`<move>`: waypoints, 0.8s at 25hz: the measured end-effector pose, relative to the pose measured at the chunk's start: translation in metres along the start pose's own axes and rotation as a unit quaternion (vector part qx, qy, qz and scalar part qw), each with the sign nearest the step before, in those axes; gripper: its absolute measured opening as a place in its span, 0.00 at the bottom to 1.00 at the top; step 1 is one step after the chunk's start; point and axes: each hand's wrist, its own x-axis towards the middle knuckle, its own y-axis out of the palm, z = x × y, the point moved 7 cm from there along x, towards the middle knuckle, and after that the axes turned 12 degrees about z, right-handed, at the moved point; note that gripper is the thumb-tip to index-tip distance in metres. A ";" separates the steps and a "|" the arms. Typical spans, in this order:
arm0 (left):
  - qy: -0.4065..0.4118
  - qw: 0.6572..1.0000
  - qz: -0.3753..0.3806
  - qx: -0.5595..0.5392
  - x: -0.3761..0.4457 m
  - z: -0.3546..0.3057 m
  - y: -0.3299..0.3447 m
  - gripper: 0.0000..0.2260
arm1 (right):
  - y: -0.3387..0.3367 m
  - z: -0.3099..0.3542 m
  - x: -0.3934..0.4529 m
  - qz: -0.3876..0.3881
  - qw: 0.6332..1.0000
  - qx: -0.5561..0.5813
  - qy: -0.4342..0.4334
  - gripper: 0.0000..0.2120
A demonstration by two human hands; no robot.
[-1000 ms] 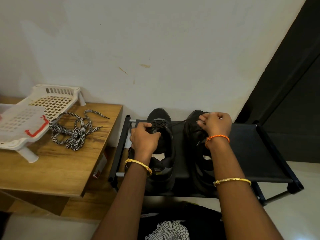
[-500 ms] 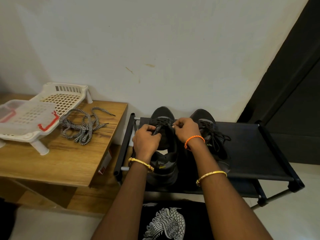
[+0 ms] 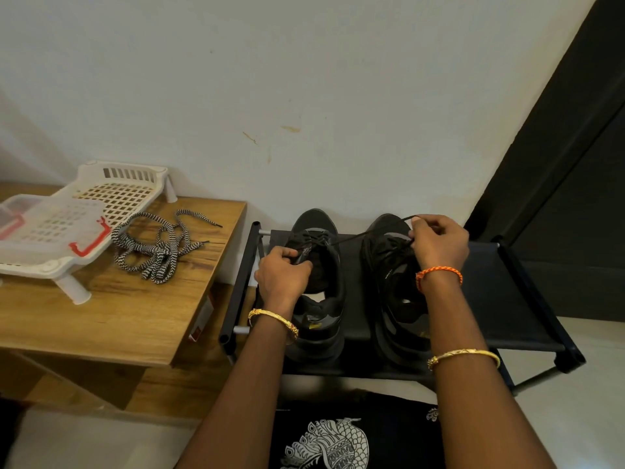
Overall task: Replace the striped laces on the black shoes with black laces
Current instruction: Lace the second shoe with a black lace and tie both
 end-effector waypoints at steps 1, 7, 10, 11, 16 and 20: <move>-0.001 1.000 0.000 -0.002 0.000 0.000 0.000 0.13 | -0.001 0.001 -0.002 -0.011 1.000 -0.025 -0.004 0.06; 0.015 1.000 0.009 -0.008 -0.003 -0.003 -0.004 0.20 | 0.086 0.007 -0.016 0.219 0.908 -0.340 -0.113 0.12; 0.018 1.000 0.013 -0.010 -0.002 -0.002 -0.005 0.21 | 0.115 -0.001 -0.024 0.294 0.878 -0.363 -0.103 0.10; 0.017 1.000 0.012 -0.015 -0.002 -0.002 -0.006 0.21 | 0.115 -0.001 -0.023 0.285 0.884 -0.358 -0.100 0.09; 0.010 1.000 0.019 -0.016 0.002 0.000 -0.006 0.23 | 0.078 0.014 -0.014 0.201 0.910 -0.347 -0.105 0.08; -0.025 0.996 0.088 -0.022 0.010 0.004 -0.001 0.25 | 0.029 0.023 -0.012 0.071 0.932 -0.346 -0.085 0.08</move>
